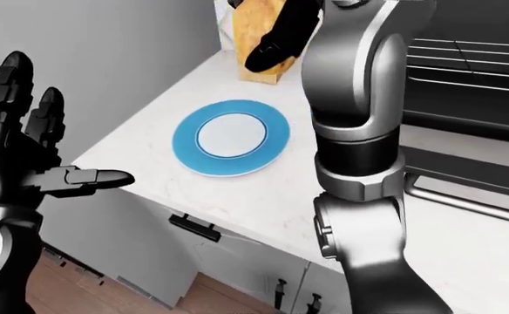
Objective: Place the bread on the rack of the toaster oven.
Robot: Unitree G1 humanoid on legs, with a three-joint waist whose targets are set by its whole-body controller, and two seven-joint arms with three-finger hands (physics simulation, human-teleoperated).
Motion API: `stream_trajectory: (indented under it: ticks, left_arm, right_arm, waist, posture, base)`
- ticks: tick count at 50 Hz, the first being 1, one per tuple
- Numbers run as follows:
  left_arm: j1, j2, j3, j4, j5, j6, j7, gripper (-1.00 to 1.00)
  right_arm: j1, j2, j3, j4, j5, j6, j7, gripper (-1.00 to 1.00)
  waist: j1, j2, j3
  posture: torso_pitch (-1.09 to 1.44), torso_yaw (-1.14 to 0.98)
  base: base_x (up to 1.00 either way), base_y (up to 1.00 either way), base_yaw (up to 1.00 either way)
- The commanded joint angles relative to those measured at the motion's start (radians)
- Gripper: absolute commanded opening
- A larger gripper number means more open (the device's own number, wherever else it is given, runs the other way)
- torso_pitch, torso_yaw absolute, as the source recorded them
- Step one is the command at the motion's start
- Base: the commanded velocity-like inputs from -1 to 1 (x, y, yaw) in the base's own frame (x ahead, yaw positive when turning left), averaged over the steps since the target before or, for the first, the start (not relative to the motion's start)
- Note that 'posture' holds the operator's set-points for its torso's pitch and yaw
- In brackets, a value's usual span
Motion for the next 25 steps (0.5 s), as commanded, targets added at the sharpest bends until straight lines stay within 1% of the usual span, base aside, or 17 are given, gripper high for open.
stream_trajectory:
  ticks: [1,4,7,9,13,17,21,25]
  left_arm:
    - [-0.019,0.009,0.014,-0.03,0.006,-0.027,-0.001,1.0]
    - [-0.027,0.007,0.017,-0.038,0.005,-0.018,0.0,1.0]
    - [-0.054,0.02,0.016,-0.076,-0.001,0.034,-0.001,1.0]
    - [-0.065,0.025,0.018,-0.077,-0.001,0.045,0.0,1.0]
    - [-0.087,0.031,0.008,-0.098,-0.001,0.073,0.003,1.0]
    - [-0.089,0.028,0.003,-0.077,0.004,0.054,0.002,1.0]
    - [-0.099,0.028,-0.002,-0.089,0.003,0.071,0.001,1.0]
    - [-0.111,0.03,0.0,-0.094,0.003,0.081,-0.001,1.0]
  right_arm:
    - [-0.043,-0.016,-0.015,-0.029,-0.021,-0.006,0.01,-1.0]
    - [-0.058,-0.029,-0.019,-0.04,-0.04,0.002,0.032,-1.0]
    - [-0.054,-0.039,-0.021,-0.066,-0.058,0.011,0.058,-1.0]
    - [-0.054,-0.044,-0.022,-0.087,-0.075,0.022,0.078,-1.0]
    - [-0.066,-0.06,-0.028,-0.114,-0.104,0.037,0.117,-1.0]
    - [-0.08,-0.082,-0.038,-0.134,-0.126,0.045,0.149,-1.0]
    - [-0.101,-0.114,-0.05,-0.136,-0.138,0.045,0.176,-1.0]
    - [-0.109,-0.138,-0.066,-0.133,-0.134,0.041,0.181,-1.0]
  waist:
    - [-0.003,0.0,-0.025]
    - [-0.013,-0.001,-0.023]
    - [-0.024,-0.001,-0.019]
    - [-0.032,-0.001,-0.017]
    - [-0.047,-0.001,-0.013]
    - [-0.063,-0.001,-0.009]
    - [-0.08,-0.001,-0.006]
    - [-0.099,-0.003,-0.001]
  posture:
    - [0.0,0.29]
    - [0.0,0.28]
    - [0.0,0.26]
    - [0.0,0.25]
    - [0.0,0.23]
    - [0.0,0.21]
    - [0.0,0.19]
    - [0.0,0.17]
  base:
    - [0.0,0.0,0.0]
    - [0.0,0.0,0.0]
    - [0.0,0.0,0.0]
    - [0.0,0.0,0.0]
    - [0.0,0.0,0.0]
    - [0.0,0.0,0.0]
    - [0.0,0.0,0.0]
    - [0.0,0.0,0.0]
